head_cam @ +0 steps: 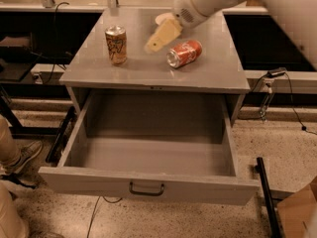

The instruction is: Place orange can into top drawer

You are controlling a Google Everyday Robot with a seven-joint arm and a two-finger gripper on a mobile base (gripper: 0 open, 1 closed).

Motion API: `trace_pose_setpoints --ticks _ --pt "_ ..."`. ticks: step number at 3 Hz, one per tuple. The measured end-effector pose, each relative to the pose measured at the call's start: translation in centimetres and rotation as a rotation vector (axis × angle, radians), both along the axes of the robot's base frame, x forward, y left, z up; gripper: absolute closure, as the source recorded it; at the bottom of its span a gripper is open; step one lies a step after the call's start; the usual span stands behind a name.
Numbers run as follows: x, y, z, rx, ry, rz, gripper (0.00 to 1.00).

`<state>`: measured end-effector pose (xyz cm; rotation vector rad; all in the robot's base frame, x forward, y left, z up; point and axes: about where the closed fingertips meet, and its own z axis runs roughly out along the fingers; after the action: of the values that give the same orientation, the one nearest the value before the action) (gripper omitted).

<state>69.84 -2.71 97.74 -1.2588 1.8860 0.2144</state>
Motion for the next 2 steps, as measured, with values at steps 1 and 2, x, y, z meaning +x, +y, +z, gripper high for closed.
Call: trace_pose_setpoints --ticks 1,2 --pt "2.3 4.8 -1.8 0.018 0.026 0.025 0.0" --pt "5.0 9.6 -3.8 0.053 0.077 0.0 0.0"
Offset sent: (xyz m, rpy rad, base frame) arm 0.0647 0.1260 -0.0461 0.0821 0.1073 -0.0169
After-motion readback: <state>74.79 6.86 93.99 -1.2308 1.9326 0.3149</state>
